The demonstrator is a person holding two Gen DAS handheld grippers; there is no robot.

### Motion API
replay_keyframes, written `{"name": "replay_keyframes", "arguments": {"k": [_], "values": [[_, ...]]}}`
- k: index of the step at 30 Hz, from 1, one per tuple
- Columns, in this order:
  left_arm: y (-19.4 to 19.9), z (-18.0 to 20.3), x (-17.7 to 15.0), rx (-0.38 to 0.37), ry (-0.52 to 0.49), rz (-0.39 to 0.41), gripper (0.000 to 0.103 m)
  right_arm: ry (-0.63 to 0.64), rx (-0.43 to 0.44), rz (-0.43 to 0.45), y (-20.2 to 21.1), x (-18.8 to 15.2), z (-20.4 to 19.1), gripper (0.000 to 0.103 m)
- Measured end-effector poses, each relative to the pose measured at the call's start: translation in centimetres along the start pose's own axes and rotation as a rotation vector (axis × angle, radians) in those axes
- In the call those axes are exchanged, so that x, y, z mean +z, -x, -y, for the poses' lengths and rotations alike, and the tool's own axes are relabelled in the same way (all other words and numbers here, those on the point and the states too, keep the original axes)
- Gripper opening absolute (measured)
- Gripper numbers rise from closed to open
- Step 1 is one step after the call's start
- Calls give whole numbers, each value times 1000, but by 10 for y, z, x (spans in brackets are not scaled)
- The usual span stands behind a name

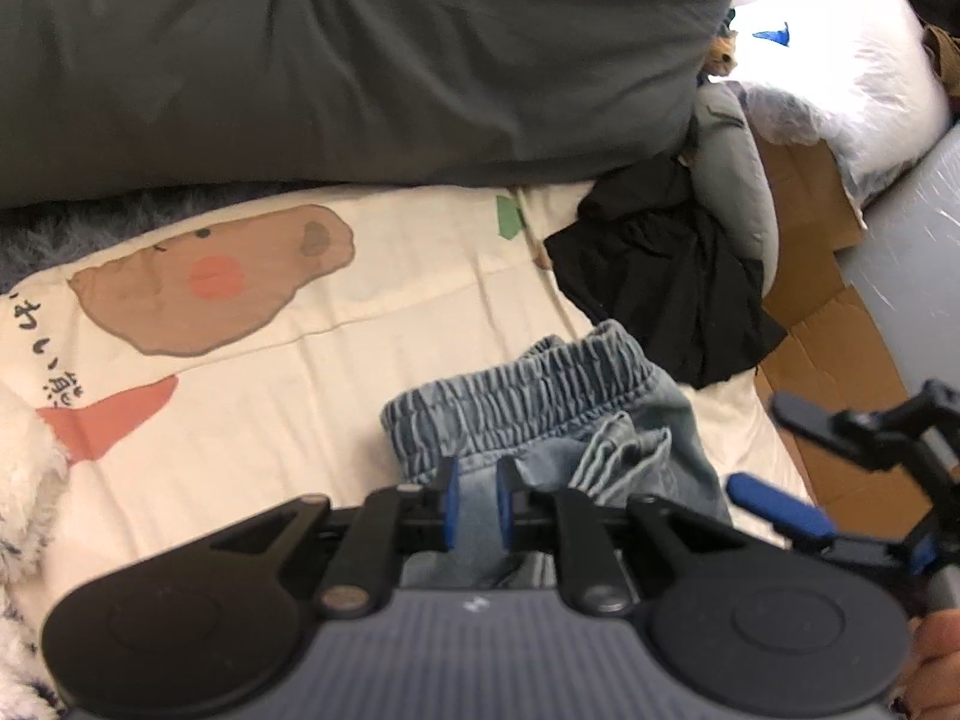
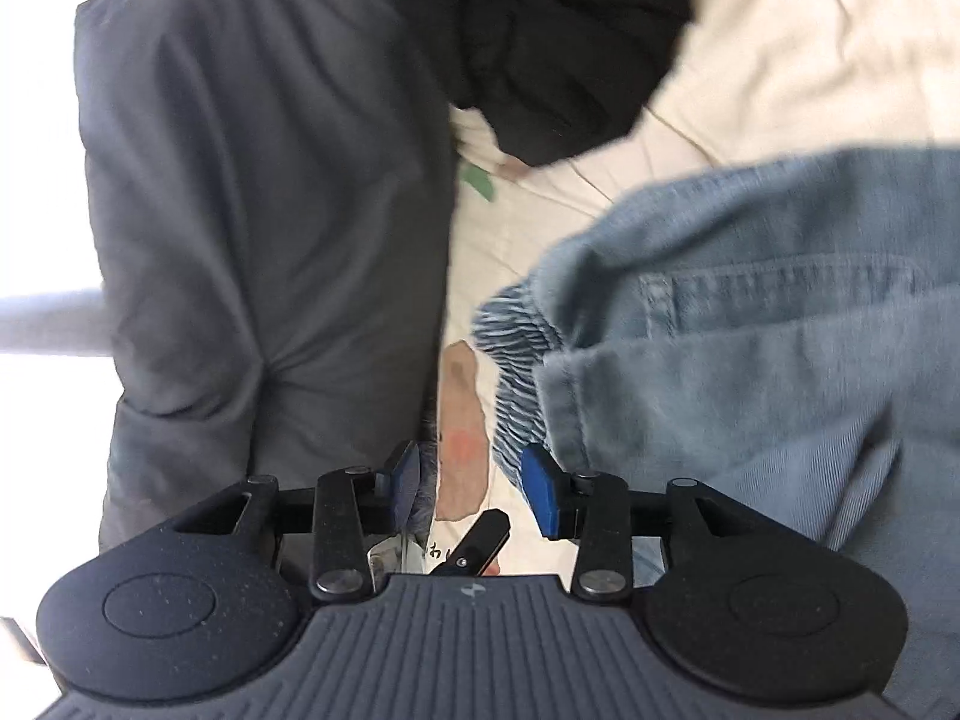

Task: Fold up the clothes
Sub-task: 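Open the right tool and lay the hem over the waistband while the left tool holds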

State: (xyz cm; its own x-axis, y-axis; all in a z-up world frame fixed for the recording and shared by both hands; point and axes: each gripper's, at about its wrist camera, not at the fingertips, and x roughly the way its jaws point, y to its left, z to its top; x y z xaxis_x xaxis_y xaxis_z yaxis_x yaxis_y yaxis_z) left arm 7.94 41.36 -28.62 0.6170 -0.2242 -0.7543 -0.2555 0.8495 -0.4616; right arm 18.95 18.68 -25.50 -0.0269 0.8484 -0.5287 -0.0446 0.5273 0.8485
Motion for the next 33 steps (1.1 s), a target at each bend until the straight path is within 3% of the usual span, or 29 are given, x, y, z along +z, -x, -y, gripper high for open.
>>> {"name": "replay_keyframes", "arguments": {"k": [4, 13, 18, 24, 33], "values": [[-5, 5, -5, -23, -19, -25, 27, 55, -30, 21, 23, 9, 4, 43], [-19, 18, -19, -89, -22, -79, 48, 230, -211, 11, 71, 31, 37, 43], [-23, 18, -27, -89, -11, -123, 51, 334, -270, -45, 89, 31, 57, 43], [-28, 14, -41, -92, 72, -185, 51, 470, -369, -131, 109, 15, 83, 47], [-36, 16, -59, -123, 161, -263, 51, 526, -484, -212, 150, -6, 141, 47]]}}
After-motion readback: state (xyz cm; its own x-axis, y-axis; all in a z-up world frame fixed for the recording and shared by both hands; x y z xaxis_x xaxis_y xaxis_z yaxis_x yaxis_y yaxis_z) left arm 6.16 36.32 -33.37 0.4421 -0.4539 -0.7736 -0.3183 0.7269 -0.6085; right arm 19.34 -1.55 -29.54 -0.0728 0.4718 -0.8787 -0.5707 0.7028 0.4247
